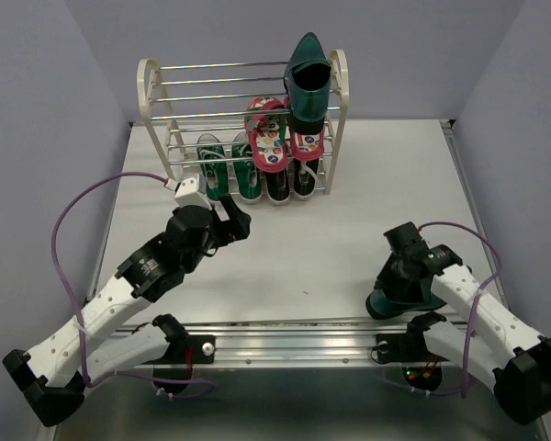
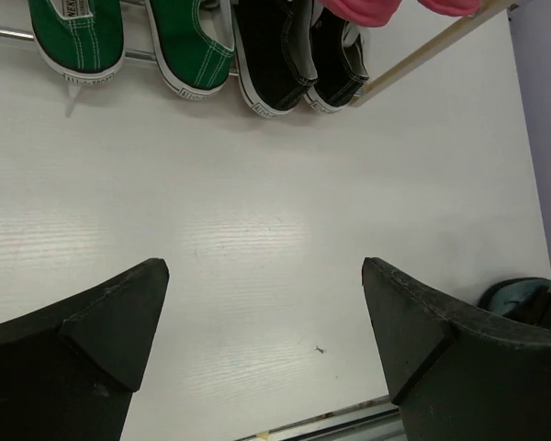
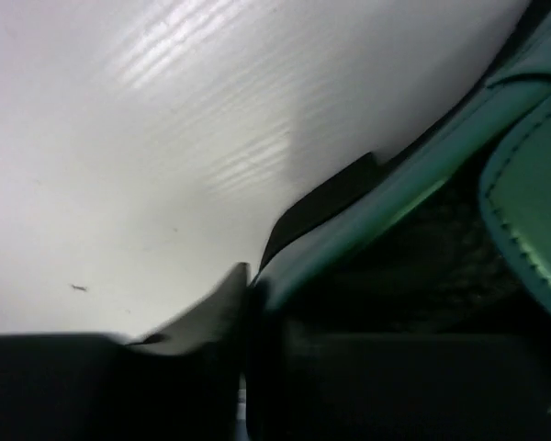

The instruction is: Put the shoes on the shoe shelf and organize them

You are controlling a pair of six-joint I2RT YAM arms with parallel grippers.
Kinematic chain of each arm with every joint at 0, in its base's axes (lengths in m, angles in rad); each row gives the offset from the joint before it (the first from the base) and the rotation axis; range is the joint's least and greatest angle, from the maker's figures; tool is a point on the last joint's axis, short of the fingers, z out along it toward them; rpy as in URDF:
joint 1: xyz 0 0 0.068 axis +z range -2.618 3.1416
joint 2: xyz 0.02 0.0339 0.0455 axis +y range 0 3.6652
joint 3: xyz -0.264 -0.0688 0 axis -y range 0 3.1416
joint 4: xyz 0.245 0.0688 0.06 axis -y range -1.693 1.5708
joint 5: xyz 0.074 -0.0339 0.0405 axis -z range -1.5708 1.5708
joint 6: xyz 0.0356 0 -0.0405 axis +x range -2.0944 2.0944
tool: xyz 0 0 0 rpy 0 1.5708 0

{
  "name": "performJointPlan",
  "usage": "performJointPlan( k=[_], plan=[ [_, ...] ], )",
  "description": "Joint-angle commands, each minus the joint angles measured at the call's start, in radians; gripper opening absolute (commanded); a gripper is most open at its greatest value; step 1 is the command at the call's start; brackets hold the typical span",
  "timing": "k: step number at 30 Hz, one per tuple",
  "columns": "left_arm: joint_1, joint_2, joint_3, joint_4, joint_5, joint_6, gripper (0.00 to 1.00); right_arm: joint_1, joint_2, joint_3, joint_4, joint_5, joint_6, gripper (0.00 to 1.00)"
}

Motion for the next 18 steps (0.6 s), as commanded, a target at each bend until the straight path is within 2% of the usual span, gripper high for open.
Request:
performJointPlan(
  k=[1, 6, 10, 15, 18],
  plan=[
    [0.0, -0.076, -0.008, 0.037, 0.037, -0.038, 0.99, 0.002, -0.005, 0.05, 0.169, -0.02, -0.051, 0.01],
    [0.001, -0.133, -0.048, 0.028, 0.031, -0.061, 0.99, 0.058, 0.078, 0.18, 0.272, 0.006, -0.159, 0.01],
    [0.001, -0.152, -0.094, 0.037, 0.028, -0.104, 0.99, 0.253, 0.234, 0.272, 0.298, 0.134, -0.153, 0.01],
    [0.001, -0.149, -0.115, 0.025, 0.055, -0.13, 0.99, 0.316, 0.354, 0.263, 0.501, 0.06, -0.101, 0.01],
    [0.001, -0.144, -0.135, 0.026, 0.06, -0.157, 0.99, 0.379, 0.428, 0.299, 0.563, 0.052, -0.09, 0.02]
  ],
)
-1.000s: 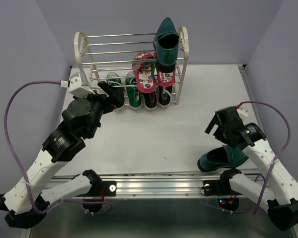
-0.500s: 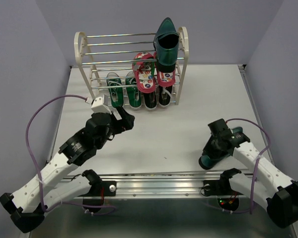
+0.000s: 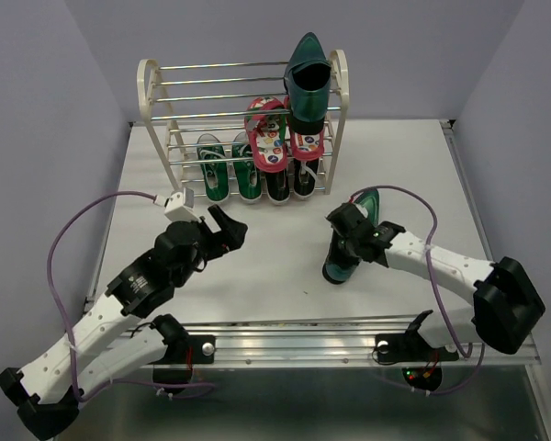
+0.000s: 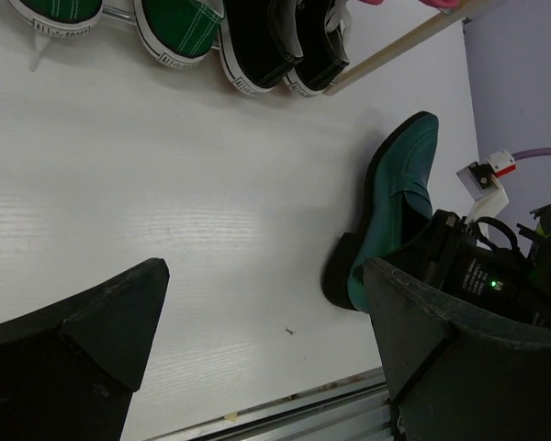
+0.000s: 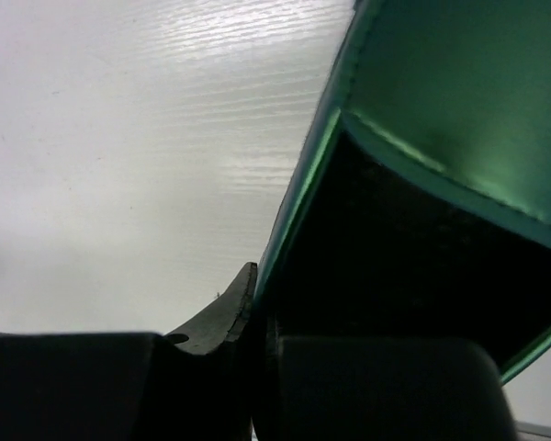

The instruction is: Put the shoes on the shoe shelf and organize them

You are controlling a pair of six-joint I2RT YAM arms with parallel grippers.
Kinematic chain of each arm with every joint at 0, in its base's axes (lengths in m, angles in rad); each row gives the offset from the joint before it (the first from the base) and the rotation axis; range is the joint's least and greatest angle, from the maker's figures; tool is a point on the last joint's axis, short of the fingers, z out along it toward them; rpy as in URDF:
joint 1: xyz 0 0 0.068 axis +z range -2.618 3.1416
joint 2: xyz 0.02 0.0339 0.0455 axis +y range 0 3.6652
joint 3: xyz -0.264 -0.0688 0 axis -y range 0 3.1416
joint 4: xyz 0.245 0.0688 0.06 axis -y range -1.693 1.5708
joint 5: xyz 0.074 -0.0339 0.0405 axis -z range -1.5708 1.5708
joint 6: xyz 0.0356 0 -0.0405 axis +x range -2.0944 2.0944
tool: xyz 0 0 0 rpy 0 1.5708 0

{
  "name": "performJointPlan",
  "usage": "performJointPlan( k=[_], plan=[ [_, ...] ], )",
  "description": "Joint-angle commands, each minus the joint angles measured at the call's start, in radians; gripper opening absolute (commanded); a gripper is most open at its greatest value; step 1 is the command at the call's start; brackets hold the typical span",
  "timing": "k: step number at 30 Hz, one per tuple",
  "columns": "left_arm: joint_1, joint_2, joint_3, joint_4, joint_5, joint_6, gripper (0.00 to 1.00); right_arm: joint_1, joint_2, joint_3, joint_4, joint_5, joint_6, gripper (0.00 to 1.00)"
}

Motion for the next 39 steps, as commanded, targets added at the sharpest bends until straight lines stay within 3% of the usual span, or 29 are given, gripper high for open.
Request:
performJointPlan(
  k=[1, 3, 6, 11, 12, 23, 30, 39],
  plan=[
    [0.001, 0.018, -0.03, 0.021, 0.013, -0.046, 0.99, 0.075, 0.054, 0.075, 0.18, 0.024, 0.012, 0.04],
    [0.001, 0.041, -0.039, 0.023, 0.013, -0.068, 0.99, 0.113, 0.116, 0.105, 0.183, 0.027, 0.011, 0.11],
    [0.001, 0.099, -0.053, 0.033, 0.038, -0.091, 0.99, 0.123, 0.163, 0.144, 0.189, -0.004, 0.005, 0.41],
    [0.001, 0.167, -0.084, 0.124, 0.114, -0.092, 0.99, 0.123, 0.107, 0.159, 0.163, 0.01, -0.005, 0.73],
    [0.001, 0.172, -0.087, 0.151, 0.121, -0.094, 0.99, 0.123, 0.073, 0.162, 0.13, 0.031, -0.002, 0.99],
    [-0.028, 0.346, -0.082, 0.289, 0.202, -0.135, 0.99, 0.123, -0.212, 0.185, -0.136, 0.315, 0.028, 1.0],
    [-0.158, 0.552, 0.016, 0.398, 0.225, -0.152, 0.99, 0.066, -0.283, 0.207, -0.37, 0.588, 0.061, 1.0],
    [-0.242, 0.846, 0.186, 0.408, 0.24, -0.186, 0.99, -0.038, -0.359, 0.187, -0.4, 0.634, -0.032, 1.0]
  ],
)
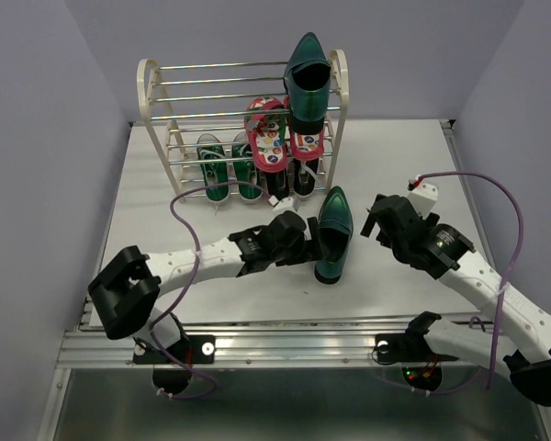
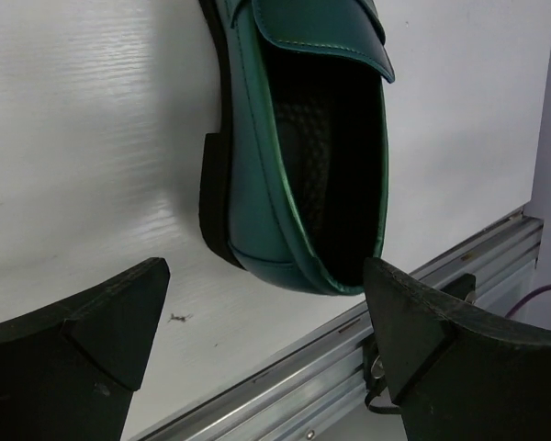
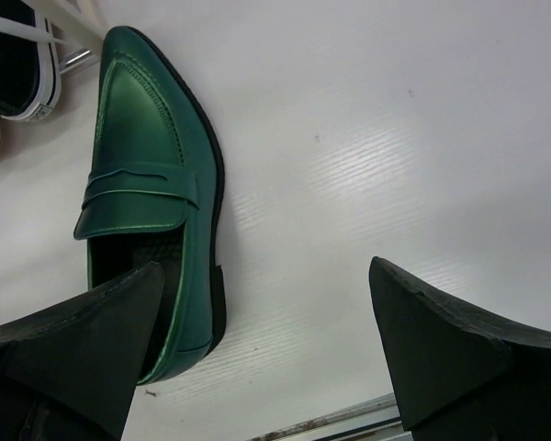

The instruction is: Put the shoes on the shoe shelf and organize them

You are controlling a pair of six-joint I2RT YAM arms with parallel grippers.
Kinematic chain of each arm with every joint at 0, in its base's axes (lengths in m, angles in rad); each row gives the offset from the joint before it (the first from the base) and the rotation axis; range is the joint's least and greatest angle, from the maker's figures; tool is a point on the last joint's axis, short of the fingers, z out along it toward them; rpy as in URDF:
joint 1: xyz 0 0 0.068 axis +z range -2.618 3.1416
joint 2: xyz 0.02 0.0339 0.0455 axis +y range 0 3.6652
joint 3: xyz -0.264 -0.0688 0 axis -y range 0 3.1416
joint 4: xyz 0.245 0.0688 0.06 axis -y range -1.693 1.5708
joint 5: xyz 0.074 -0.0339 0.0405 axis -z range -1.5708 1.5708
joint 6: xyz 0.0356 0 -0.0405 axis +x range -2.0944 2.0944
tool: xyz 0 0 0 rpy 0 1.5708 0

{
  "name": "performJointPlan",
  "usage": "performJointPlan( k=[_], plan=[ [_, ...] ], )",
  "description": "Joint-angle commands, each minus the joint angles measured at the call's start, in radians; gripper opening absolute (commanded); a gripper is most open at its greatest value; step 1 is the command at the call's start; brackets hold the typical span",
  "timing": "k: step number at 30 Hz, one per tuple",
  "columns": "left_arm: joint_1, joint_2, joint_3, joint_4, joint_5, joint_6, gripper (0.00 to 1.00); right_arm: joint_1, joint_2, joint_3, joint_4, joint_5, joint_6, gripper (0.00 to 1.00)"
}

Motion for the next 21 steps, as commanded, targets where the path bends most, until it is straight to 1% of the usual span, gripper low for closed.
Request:
performJointPlan(
  k=[1, 2, 3, 6, 7, 8, 9, 10, 11, 13, 15, 16, 17, 18, 19, 20, 21],
  plan=[
    [-0.013, 0.076, 0.075, 0.03, 0.014, -0.032, 0.99, -0.013, -0.041, 0.013, -0.034, 0.079, -0.043, 1.0],
    [-0.014, 0.112, 0.096, 0.033, 0.017, -0.032, 0.97, -0.013, -0.045, 0.012, -0.036, 0.079, -0.055, 1.0],
    [-0.013, 0.131, 0.107, 0.031, 0.018, -0.031, 0.94, -0.013, -0.05, 0.006, -0.036, 0.079, -0.059, 1.0],
    [-0.014, 0.191, 0.153, 0.025, 0.02, -0.02, 0.8, -0.022, -0.062, 0.004, -0.033, 0.079, -0.065, 1.0],
    [-0.014, 0.204, 0.165, 0.012, 0.023, -0.011, 0.63, -0.022, -0.062, 0.005, -0.033, 0.082, -0.066, 1.0],
    [-0.014, 0.224, 0.187, 0.004, 0.023, -0.008, 0.54, -0.022, -0.065, 0.007, -0.033, 0.082, -0.069, 1.0],
    [-0.016, 0.232, 0.196, -0.002, 0.025, -0.002, 0.43, -0.022, -0.068, 0.009, -0.031, 0.093, -0.074, 1.0],
    [-0.014, 0.237, 0.205, -0.01, 0.026, 0.006, 0.04, -0.022, -0.071, 0.01, -0.033, 0.1, -0.075, 1.0],
    [-0.016, 0.237, 0.226, -0.018, 0.014, 0.03, 0.0, -0.022, -0.074, 0.012, -0.033, 0.108, -0.08, 1.0],
    [-0.03, 0.218, 0.246, -0.041, -0.017, 0.07, 0.0, -0.022, -0.082, 0.015, -0.031, 0.123, -0.086, 1.0],
    [-0.046, 0.166, 0.286, -0.073, -0.073, 0.156, 0.0, -0.022, -0.088, 0.018, -0.03, 0.134, -0.095, 1.0],
    [-0.056, 0.143, 0.302, -0.115, -0.093, 0.193, 0.0, -0.022, -0.091, 0.018, -0.03, 0.146, -0.098, 1.0],
    [-0.078, 0.093, 0.331, -0.143, -0.148, 0.26, 0.0, -0.022, -0.091, 0.018, -0.028, 0.159, -0.108, 1.0],
    [-0.092, 0.064, 0.343, -0.172, -0.17, 0.297, 0.0, -0.022, -0.091, 0.016, -0.028, 0.172, -0.111, 1.0],
    [-0.105, 0.035, 0.354, -0.214, -0.184, 0.337, 0.0, -0.022, -0.09, 0.012, -0.028, 0.2, -0.117, 1.0],
    [-0.135, -0.034, 0.362, -0.228, -0.195, 0.413, 0.0, -0.022, -0.09, 0.012, -0.028, 0.212, -0.121, 1.0],
    [-0.149, -0.074, 0.362, -0.242, -0.19, 0.446, 0.0, -0.022, -0.091, 0.01, -0.028, 0.222, -0.123, 1.0]
  ],
)
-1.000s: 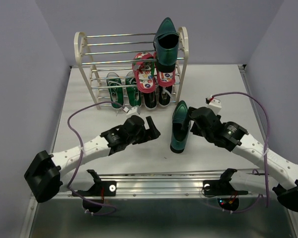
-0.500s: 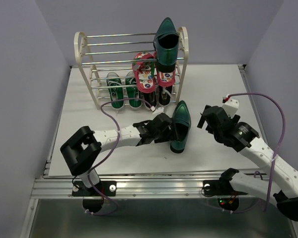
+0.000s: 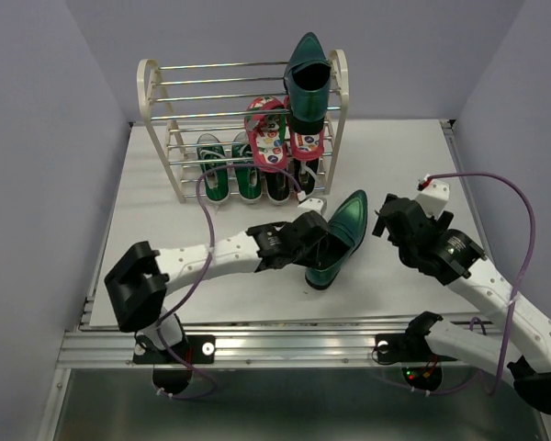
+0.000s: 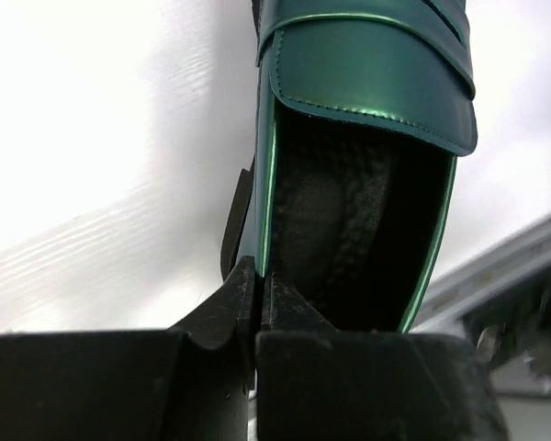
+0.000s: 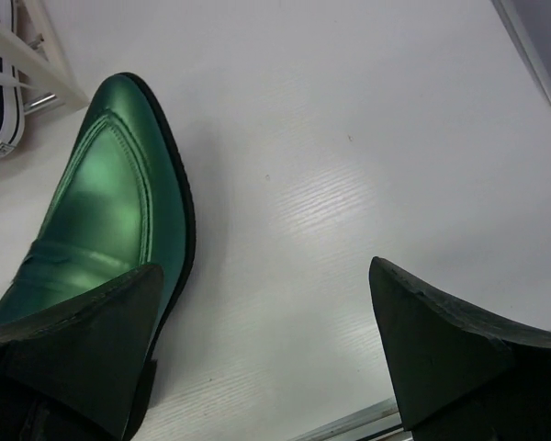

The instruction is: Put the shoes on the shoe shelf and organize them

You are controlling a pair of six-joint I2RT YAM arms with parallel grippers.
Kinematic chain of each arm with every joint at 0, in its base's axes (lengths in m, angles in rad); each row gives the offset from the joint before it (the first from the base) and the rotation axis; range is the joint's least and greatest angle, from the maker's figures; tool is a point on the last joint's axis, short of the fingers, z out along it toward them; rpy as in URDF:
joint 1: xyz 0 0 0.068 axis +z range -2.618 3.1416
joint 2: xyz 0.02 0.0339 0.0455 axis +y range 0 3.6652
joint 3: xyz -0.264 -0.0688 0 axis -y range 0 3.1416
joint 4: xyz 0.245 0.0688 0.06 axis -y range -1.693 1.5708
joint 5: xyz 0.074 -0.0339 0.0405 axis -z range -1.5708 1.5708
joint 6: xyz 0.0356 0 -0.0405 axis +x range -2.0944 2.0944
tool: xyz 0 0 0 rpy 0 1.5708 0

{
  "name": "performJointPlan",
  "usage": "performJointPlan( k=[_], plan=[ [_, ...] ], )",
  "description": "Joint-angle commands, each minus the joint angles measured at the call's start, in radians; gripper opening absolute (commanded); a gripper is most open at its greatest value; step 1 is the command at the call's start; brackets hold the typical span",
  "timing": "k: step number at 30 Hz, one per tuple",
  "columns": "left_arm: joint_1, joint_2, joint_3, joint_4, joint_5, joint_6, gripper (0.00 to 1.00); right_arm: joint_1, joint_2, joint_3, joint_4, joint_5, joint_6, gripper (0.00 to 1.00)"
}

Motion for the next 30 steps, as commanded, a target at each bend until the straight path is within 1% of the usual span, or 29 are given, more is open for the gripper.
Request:
performJointPlan(
  k=[1, 3, 6, 7, 11, 13, 14, 15, 16, 17, 18, 19, 20, 21, 23, 24, 25, 26, 27, 29, 30],
  plan=[
    [-0.073, -0.314, 0.111, -0.035, -0.039, 0.231, 0.0, -0.006, -0.022, 0.009, -0.001, 0.124, -0.02, 1.0],
    [-0.082, -0.386, 0.129, -0.083, 0.009, 0.293, 0.0, -0.006, -0.036, 0.014, -0.001, 0.163, -0.019, 1.0],
    [-0.088, -0.514, 0.161, -0.147, 0.053, 0.324, 0.0, -0.006, -0.069, 0.024, -0.001, 0.214, -0.02, 1.0],
    [-0.088, -0.561, 0.176, -0.17, 0.04, 0.336, 0.0, -0.006, -0.077, 0.027, 0.0, 0.243, -0.027, 1.0],
    [-0.088, -0.612, 0.281, -0.177, -0.008, 0.328, 0.0, -0.006, -0.091, 0.014, 0.003, 0.285, -0.045, 1.0],
    [-0.088, -0.608, 0.374, -0.155, 0.015, 0.351, 0.0, -0.006, -0.094, 0.001, 0.003, 0.277, -0.031, 1.0],
    [-0.09, -0.586, 0.441, -0.152, 0.035, 0.392, 0.0, -0.006, -0.095, 0.0, 0.003, 0.27, -0.011, 1.0],
    [-0.088, -0.571, 0.477, -0.158, 0.03, 0.411, 0.0, -0.006, -0.099, -0.008, 0.003, 0.263, -0.002, 1.0],
    [-0.088, -0.53, 0.515, -0.167, -0.003, 0.428, 0.0, -0.006, -0.1, -0.011, 0.003, 0.263, 0.012, 1.0],
    [-0.088, -0.507, 0.599, -0.183, -0.04, 0.442, 0.0, -0.006, -0.103, -0.016, 0.005, 0.263, 0.015, 1.0],
    [-0.088, -0.477, 0.647, -0.201, -0.086, 0.437, 0.0, -0.006, -0.106, -0.022, 0.003, 0.262, 0.018, 1.0],
    [-0.088, -0.416, 0.766, -0.256, -0.211, 0.426, 0.0, -0.006, -0.105, -0.025, 0.003, 0.251, 0.018, 1.0],
    [-0.088, -0.416, 0.767, -0.284, -0.212, 0.413, 0.0, -0.006, -0.103, -0.028, 0.005, 0.245, 0.018, 1.0],
    [-0.087, -0.36, 0.877, -0.304, -0.335, 0.402, 0.0, -0.006, -0.102, -0.031, 0.003, 0.242, 0.016, 1.0],
    [-0.073, -0.306, 0.962, -0.309, -0.442, 0.402, 0.0, -0.006, -0.092, -0.04, 0.003, 0.233, 0.019, 1.0],
    [-0.036, -0.295, 1.02, -0.299, -0.456, 0.409, 0.0, -0.006, -0.089, -0.042, 0.003, 0.23, 0.019, 1.0],
    [-0.016, -0.278, 1.046, -0.29, -0.503, 0.408, 0.0, -0.006, -0.088, -0.042, 0.005, 0.219, 0.021, 1.0],
    [0.005, -0.278, 1.063, -0.282, -0.504, 0.417, 0.0, -0.006, -0.085, -0.04, 0.005, 0.216, 0.022, 1.0],
    [0.072, -0.272, 1.066, -0.264, -0.519, 0.42, 0.0, -0.006, -0.083, -0.039, 0.005, 0.208, 0.024, 1.0],
    [0.157, -0.272, 1.06, -0.264, -0.505, 0.39, 0.0, -0.006, -0.083, -0.039, 0.008, 0.205, 0.026, 1.0],
    [0.197, -0.27, 1.056, -0.264, -0.446, 0.385, 0.0, -0.006, -0.08, -0.039, 0.008, 0.207, 0.024, 1.0]
  ],
)
